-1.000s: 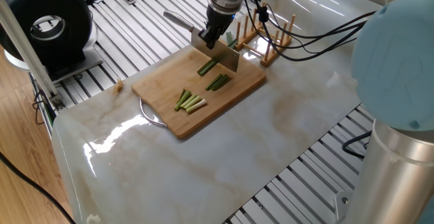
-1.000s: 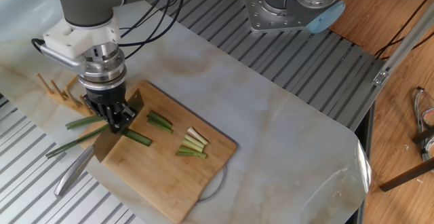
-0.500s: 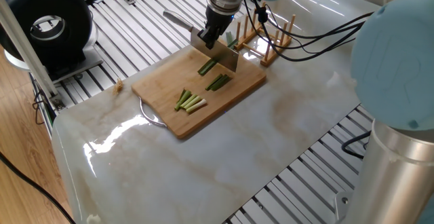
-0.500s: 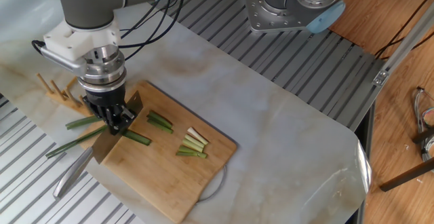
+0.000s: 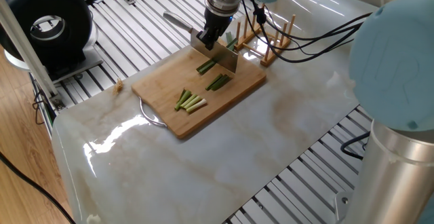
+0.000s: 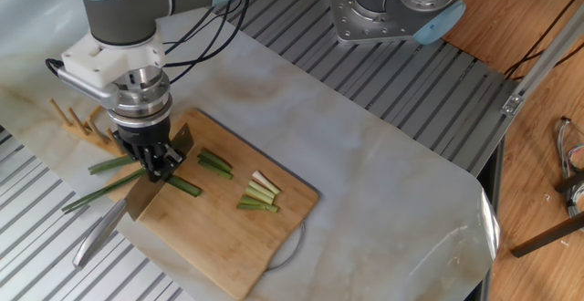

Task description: Chop the green garlic

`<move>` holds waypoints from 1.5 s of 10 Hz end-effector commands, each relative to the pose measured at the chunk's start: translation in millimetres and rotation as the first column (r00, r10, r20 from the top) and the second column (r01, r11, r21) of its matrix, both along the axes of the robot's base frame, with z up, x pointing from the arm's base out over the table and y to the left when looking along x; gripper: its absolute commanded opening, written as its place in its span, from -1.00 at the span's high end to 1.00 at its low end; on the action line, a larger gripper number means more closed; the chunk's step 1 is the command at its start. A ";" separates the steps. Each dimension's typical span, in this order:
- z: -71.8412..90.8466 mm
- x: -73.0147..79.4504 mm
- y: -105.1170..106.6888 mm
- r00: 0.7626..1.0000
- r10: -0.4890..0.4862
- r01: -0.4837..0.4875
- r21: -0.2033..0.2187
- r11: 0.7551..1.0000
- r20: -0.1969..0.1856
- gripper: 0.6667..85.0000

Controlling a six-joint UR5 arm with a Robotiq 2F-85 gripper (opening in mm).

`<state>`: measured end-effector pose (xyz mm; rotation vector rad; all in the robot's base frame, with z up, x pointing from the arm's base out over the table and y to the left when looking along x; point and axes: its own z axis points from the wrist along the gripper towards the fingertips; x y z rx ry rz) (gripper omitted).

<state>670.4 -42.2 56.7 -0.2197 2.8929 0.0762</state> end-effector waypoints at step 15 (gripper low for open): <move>-3.3 -23.9 -1.7 0.995 -0.031 0.031 0.003 1.000 -0.094 0.98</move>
